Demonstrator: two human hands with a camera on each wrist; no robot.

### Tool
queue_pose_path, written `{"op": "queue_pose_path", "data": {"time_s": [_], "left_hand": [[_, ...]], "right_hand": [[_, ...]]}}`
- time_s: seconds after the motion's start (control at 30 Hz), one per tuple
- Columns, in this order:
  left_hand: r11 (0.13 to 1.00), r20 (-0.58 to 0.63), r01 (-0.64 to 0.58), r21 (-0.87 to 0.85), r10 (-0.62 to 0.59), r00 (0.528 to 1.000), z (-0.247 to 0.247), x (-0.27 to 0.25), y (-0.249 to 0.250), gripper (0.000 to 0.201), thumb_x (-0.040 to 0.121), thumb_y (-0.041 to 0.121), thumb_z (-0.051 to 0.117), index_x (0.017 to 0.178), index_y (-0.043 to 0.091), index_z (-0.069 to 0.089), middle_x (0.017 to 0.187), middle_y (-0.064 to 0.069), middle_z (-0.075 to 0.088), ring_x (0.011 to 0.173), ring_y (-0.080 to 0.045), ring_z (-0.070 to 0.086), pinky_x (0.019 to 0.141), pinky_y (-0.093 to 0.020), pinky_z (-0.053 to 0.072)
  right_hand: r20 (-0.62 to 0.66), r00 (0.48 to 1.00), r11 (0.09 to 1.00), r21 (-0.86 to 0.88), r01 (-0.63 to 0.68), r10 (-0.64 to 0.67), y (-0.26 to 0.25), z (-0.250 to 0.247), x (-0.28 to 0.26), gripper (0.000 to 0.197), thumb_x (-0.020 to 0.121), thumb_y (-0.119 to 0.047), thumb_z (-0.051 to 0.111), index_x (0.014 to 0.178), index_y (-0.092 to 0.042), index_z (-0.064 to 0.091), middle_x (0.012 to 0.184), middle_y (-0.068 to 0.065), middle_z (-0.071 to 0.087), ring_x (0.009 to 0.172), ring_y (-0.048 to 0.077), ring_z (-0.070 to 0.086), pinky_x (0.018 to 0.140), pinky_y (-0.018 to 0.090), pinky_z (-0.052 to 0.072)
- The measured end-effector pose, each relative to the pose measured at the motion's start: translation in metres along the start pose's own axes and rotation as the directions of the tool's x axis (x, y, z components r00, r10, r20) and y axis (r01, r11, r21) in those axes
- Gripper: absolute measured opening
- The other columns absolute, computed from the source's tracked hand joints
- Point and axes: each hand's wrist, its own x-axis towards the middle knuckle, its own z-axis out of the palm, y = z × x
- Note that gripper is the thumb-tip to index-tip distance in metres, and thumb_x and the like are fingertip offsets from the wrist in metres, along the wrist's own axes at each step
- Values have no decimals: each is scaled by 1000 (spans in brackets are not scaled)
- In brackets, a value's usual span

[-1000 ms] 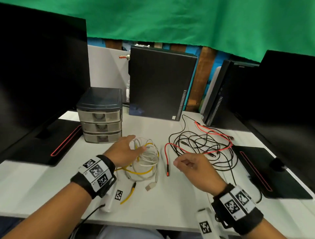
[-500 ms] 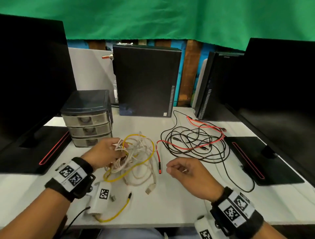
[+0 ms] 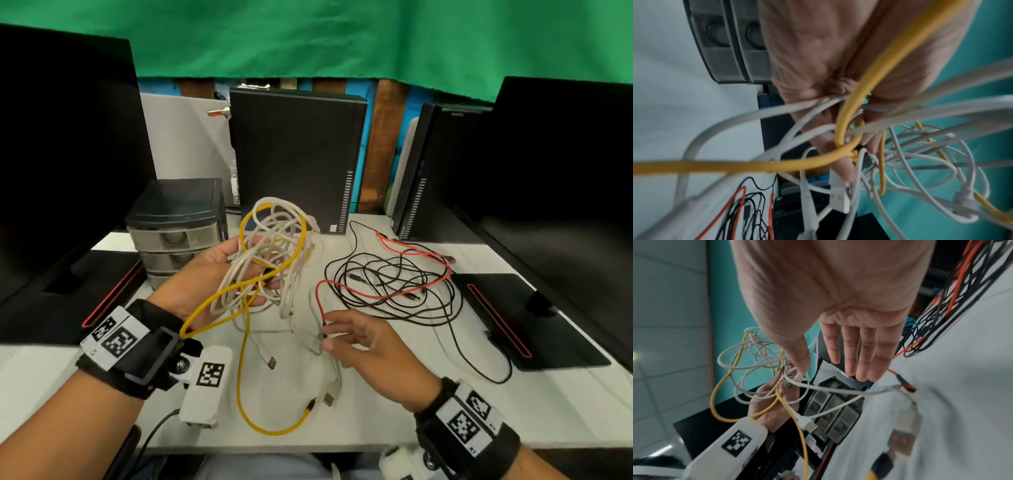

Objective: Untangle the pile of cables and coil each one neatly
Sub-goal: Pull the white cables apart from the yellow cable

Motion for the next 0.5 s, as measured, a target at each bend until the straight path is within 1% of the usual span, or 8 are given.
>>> {"op": "queue_pose_path", "data": {"time_s": [0.13,0.2,0.27,0.33,0.37,0.4,0.43,0.5], "left_hand": [[997,27,-28,-66,29,999,3,0,7,91,44,31,101,126,12,66,104,-19,72,86,-31,75,65,-37,63],[991,7,-45,-128,46,999,6,-1,6,86,52,25,98,129,10,63,103,-15,73,87,-28,75,62,-32,62],[978,-14,-66,-200,65,998,10,-1,5,67,66,17,87,128,9,62,102,-12,74,85,-25,75,63,-29,61],[967,-38,-74,-244,67,997,13,-1,4,40,75,11,74,115,10,68,95,-9,76,80,-22,76,62,-27,61],[967,-53,-68,-247,56,997,14,0,3,29,81,8,67,109,12,70,93,-8,76,79,-22,76,62,-27,62],[967,-63,-61,-248,47,997,13,0,2,25,85,6,61,106,14,71,94,-8,76,80,-22,76,65,-27,62],[966,-75,-54,-253,36,997,13,0,1,24,88,4,58,103,16,73,95,-8,75,83,-23,75,68,-28,62],[961,-88,-44,-272,21,996,12,1,-1,25,89,3,58,102,16,76,101,-11,74,87,-25,75,70,-28,61]], "right_hand": [[44,995,993,83,80,-84,-16,12,-6,32,86,-20,79,115,-27,70,111,-3,74,105,11,67,95,30,55],[31,992,984,137,114,-119,-27,20,-3,32,83,-16,81,112,-23,70,105,3,76,101,17,69,94,32,55],[-20,991,977,163,136,-135,-37,28,4,30,81,-15,82,107,-21,69,93,10,76,91,26,71,88,36,55],[-83,985,975,149,165,-154,-45,38,14,22,83,-15,81,101,-18,68,83,18,72,81,37,69,83,43,55],[-108,980,973,143,182,-168,-48,42,18,15,86,-14,78,98,-14,68,79,21,71,76,36,68,81,43,55],[-125,975,969,144,199,-181,-52,45,21,8,89,-12,74,94,-9,69,75,20,71,70,30,68,79,40,55],[-137,971,964,151,218,-198,-55,47,24,7,92,-11,70,91,-4,69,72,17,71,67,23,66,79,37,55],[-146,968,955,187,231,-205,-62,47,27,14,95,-11,66,87,1,69,68,12,70,67,19,64,78,36,56]]}}
